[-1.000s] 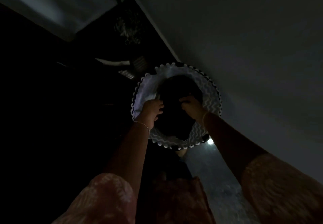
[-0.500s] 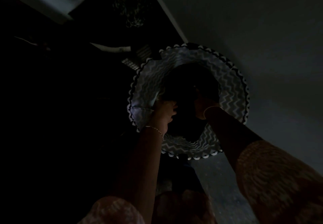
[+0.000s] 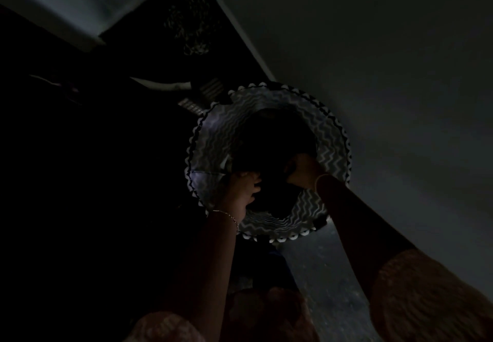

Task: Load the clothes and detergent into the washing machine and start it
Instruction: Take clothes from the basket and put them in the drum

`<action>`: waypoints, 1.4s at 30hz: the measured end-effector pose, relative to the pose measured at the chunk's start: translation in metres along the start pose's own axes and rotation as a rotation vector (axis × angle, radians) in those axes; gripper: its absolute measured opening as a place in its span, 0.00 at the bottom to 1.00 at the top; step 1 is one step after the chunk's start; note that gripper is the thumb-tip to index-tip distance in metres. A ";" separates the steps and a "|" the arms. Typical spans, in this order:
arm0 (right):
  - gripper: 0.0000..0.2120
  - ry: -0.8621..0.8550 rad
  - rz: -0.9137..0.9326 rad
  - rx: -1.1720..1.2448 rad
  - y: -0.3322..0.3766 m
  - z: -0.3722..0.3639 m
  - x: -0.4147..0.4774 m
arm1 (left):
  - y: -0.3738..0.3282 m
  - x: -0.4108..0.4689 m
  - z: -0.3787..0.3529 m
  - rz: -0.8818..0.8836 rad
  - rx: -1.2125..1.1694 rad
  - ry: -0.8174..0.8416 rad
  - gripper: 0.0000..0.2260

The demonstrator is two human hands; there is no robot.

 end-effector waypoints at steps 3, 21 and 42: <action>0.31 -0.032 0.074 0.209 0.001 -0.012 -0.029 | 0.001 -0.028 -0.005 -0.028 -0.033 0.012 0.18; 0.13 0.063 0.251 1.143 0.089 -0.016 -0.283 | -0.034 -0.249 -0.003 -0.356 0.003 0.046 0.17; 0.09 -0.161 0.897 1.213 0.176 -0.062 -0.505 | -0.018 -0.456 0.000 -0.857 0.650 0.396 0.38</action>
Point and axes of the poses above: each hand's wrist, its own x-axis towards the middle knuckle, its own z-axis out of the back of the hand, y = z × x, the point moved 3 cm from there along x, towards the middle knuckle, and after that the axes turned 14 degrees about y, right-handed, at the moved point
